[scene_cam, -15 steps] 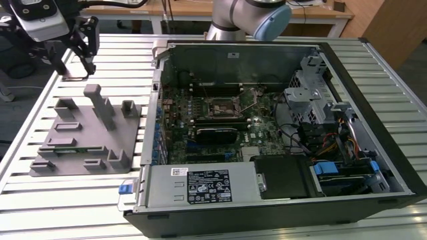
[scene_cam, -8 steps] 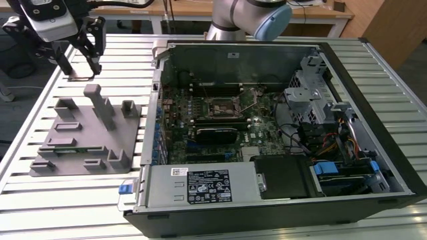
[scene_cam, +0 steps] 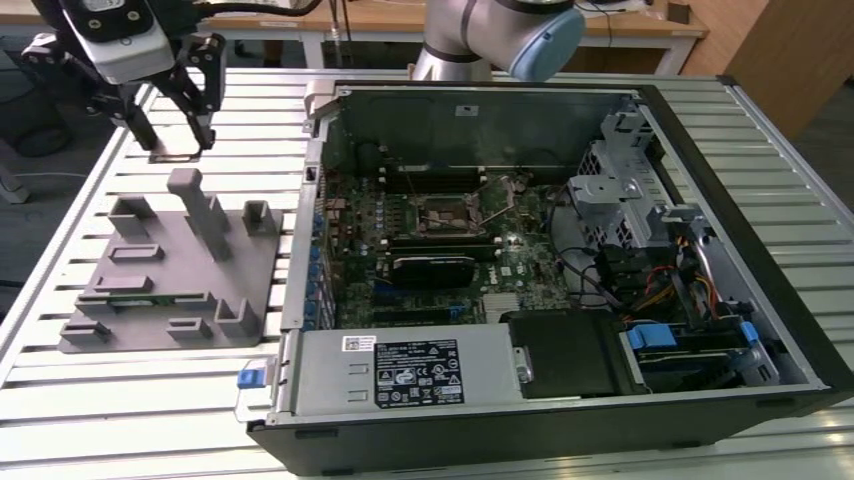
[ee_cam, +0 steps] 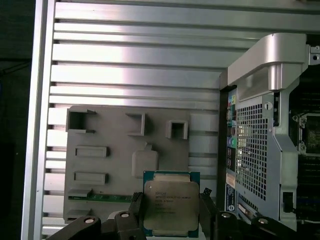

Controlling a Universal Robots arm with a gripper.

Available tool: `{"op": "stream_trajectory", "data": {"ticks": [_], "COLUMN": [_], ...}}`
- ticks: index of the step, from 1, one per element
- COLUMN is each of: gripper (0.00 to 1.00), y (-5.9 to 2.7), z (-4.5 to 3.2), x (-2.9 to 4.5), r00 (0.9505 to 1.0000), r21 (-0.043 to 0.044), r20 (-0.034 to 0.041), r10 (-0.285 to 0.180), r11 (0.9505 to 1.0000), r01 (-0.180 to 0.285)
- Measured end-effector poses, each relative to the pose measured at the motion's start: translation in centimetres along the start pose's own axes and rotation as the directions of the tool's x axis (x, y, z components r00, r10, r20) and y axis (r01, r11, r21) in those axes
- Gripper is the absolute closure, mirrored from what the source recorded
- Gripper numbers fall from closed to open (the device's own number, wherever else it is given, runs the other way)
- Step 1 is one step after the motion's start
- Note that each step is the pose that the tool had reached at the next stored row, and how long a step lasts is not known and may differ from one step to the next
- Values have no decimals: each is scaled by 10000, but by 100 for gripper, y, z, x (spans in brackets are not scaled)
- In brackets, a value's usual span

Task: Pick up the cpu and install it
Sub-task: 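Pick up the cpu and move it towards the insertion slot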

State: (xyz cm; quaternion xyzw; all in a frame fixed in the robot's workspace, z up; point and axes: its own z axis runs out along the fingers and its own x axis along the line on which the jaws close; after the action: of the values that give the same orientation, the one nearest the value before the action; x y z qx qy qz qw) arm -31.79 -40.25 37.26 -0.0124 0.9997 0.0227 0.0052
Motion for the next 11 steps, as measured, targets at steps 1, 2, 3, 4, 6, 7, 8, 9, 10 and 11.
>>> {"op": "stream_trajectory", "data": {"ticks": [1,2,3,4,6,7,8,9,10,11], "gripper": [47,47,47,47,47,47,47,47,47,47], "y": [0,-1,-1,-1,-2,-2,-3,-3,-3,-4], "z": [0,1,2,2,3,3,4,4,4,5], "x": [-13,-26,-39,-52,-77,-91,-104,-117,-130,-144], "r00": [10000,10000,10000,10000,10000,10000,10000,10000,10000,10000], "r21": [0,0,0,0,0,0,0,0,0,-1], "r20": [0,0,1,0,0,0,0,0,0,0], "r10": [0,0,0,0,0,0,1,1,0,0], "r11": [10000,10000,10000,10000,10000,10000,10000,10000,10000,10000], "r01": [0,0,0,0,0,0,-1,-1,0,0]}}
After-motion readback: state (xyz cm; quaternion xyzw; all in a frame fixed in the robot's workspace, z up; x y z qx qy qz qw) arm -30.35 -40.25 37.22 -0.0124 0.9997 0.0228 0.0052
